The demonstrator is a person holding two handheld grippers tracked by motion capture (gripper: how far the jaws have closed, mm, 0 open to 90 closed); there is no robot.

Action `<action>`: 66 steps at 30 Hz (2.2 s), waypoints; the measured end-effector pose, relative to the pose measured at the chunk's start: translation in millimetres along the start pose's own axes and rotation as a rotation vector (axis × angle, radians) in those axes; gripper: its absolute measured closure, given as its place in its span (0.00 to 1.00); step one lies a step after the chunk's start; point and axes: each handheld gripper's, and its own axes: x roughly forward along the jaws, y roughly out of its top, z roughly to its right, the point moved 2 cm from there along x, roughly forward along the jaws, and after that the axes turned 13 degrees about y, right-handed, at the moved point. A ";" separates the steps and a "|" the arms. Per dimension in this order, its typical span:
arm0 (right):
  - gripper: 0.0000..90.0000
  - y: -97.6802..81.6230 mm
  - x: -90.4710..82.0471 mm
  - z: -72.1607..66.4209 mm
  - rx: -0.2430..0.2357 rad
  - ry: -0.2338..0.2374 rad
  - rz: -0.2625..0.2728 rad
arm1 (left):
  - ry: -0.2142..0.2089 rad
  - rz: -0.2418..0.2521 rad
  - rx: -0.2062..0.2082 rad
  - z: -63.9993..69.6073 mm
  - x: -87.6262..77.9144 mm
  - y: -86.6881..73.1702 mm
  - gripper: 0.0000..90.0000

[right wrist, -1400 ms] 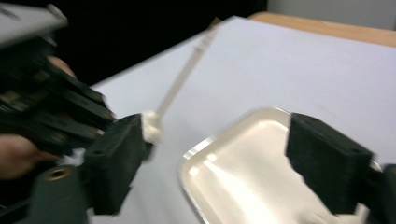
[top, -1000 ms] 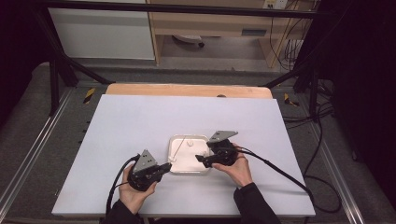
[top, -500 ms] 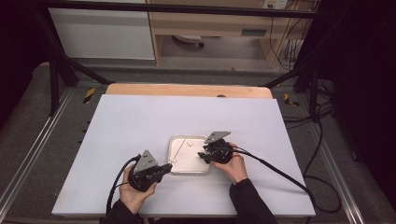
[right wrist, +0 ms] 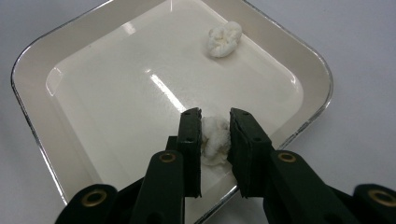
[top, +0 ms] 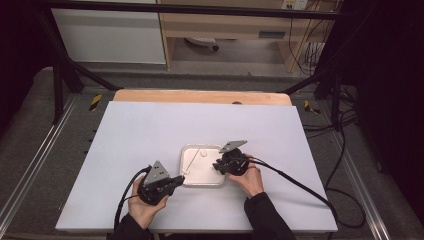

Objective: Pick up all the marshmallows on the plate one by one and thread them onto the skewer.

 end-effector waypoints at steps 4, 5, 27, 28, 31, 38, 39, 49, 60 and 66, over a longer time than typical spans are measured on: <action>0.84 6.0 -12.2 -3.6 0.002 0.037 0.068 | -0.002 0.002 0.000 0.8 0.1 -0.1 0.99; 0.85 7.9 -16.7 -5.3 0.001 0.047 0.084 | -0.003 0.002 0.001 1.0 0.0 -0.1 0.99; 0.87 30.5 -108.5 -32.6 -0.008 0.235 0.409 | -0.052 0.009 0.062 15.9 3.7 1.1 0.99; 0.87 31.3 -110.7 -33.2 -0.005 0.246 0.424 | -0.053 0.009 0.070 16.7 3.9 1.1 0.99; 0.87 33.6 -115.4 -34.3 -0.004 0.266 0.450 | -0.055 0.008 0.082 19.0 4.7 1.1 0.99; 0.87 36.3 -113.3 -37.7 0.012 0.323 0.465 | -0.064 0.008 0.106 22.9 4.7 1.7 0.99; 0.87 36.1 -112.1 -38.0 0.014 0.328 0.462 | -0.066 0.009 0.108 23.4 4.7 1.7 0.99; 0.87 35.6 -103.4 -39.2 0.034 0.365 0.453 | -0.069 0.014 0.123 25.2 4.4 2.3 0.99; 0.89 33.9 -96.3 -40.6 0.043 0.381 0.439 | -0.061 0.025 0.122 25.3 3.6 1.6 0.99; 0.90 34.0 -94.0 -42.9 0.047 0.396 0.455 | -0.056 0.038 0.118 25.5 2.3 1.6 0.99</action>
